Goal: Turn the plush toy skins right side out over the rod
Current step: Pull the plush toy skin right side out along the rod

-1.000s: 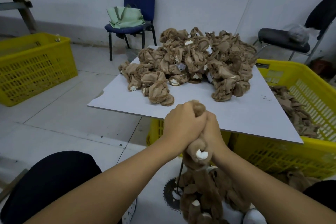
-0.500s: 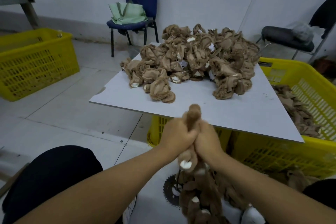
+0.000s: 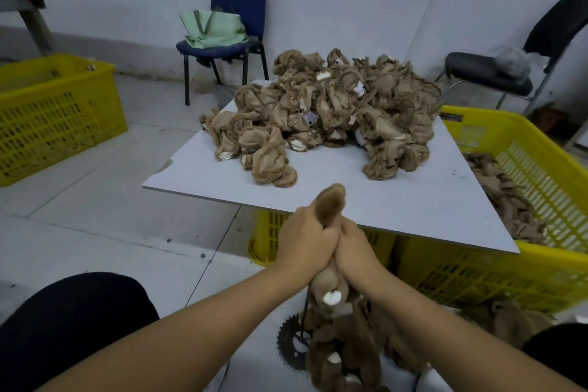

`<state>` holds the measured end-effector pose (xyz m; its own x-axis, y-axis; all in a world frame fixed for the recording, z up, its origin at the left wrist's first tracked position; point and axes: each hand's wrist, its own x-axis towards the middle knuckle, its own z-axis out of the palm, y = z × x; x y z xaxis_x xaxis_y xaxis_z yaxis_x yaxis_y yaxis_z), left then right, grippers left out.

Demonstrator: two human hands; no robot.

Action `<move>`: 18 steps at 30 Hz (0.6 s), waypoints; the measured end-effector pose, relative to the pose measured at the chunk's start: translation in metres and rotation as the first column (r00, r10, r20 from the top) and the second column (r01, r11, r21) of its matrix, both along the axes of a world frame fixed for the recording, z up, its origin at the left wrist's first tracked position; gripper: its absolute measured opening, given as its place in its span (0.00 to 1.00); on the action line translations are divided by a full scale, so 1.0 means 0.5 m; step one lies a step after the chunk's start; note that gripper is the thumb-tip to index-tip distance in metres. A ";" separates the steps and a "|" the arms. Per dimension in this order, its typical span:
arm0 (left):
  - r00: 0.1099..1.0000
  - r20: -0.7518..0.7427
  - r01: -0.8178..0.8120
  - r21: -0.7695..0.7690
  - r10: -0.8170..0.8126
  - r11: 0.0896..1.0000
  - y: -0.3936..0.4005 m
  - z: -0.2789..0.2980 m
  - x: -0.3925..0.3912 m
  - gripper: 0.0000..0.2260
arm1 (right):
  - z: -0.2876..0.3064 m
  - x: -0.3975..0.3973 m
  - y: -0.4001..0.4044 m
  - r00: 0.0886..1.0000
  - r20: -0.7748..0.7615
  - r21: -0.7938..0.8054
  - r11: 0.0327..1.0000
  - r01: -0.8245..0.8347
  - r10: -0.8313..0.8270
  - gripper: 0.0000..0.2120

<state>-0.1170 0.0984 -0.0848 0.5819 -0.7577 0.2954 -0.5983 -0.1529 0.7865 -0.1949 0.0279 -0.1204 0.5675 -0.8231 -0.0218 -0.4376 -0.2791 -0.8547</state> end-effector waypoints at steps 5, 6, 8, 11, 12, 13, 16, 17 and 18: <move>0.979 0.018 0.198 -0.311 -0.203 0.930 -0.007 0.123 0.011 0.08 | 0.101 0.021 -0.030 0.988 0.149 -0.050 0.998 -0.026 0.033 0.16; 0.974 -0.003 0.210 -0.366 -0.226 0.907 -0.006 0.143 0.011 0.09 | 0.122 0.013 -0.030 0.983 0.177 -0.074 0.997 -0.028 0.041 0.17; 0.961 -0.086 0.203 -0.432 -0.264 0.878 -0.008 0.180 0.008 0.14 | 0.168 -0.003 -0.029 0.966 0.256 -0.096 0.995 -0.021 0.046 0.18; 0.935 -0.250 0.100 -0.494 -0.251 0.864 -0.022 0.228 0.008 0.18 | 0.234 -0.020 -0.022 0.924 0.383 0.043 0.999 -0.012 -0.006 0.18; 0.918 -0.311 0.053 -0.517 -0.245 0.854 -0.027 0.244 0.011 0.17 | 0.252 -0.023 -0.025 0.901 0.433 0.152 0.988 -0.026 -0.042 0.18; 0.899 -0.365 0.009 -0.534 -0.241 0.845 -0.030 0.258 0.015 0.14 | 0.269 -0.025 -0.026 0.877 0.474 0.266 0.963 -0.051 -0.084 0.17; 0.833 -0.505 -0.118 -0.561 -0.226 0.819 -0.029 0.289 0.032 0.10 | 0.283 -0.045 -0.041 0.854 0.498 0.363 0.931 -0.047 -0.151 0.15; 0.806 -0.549 -0.166 -0.570 -0.222 0.805 -0.028 0.294 0.036 0.09 | 0.280 -0.052 -0.047 0.873 0.468 0.320 0.947 -0.027 -0.133 0.14; 0.774 -0.597 -0.231 -0.574 -0.209 0.785 -0.026 0.298 0.041 0.07 | 0.274 -0.055 -0.054 0.884 0.452 0.274 0.962 -0.011 -0.119 0.12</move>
<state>-0.0968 0.0852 0.0641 0.7995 -0.5449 0.2528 0.0358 0.4633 0.8855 -0.2223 0.0009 0.0164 0.5208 -0.8536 0.0126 0.0150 -0.0056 -0.9999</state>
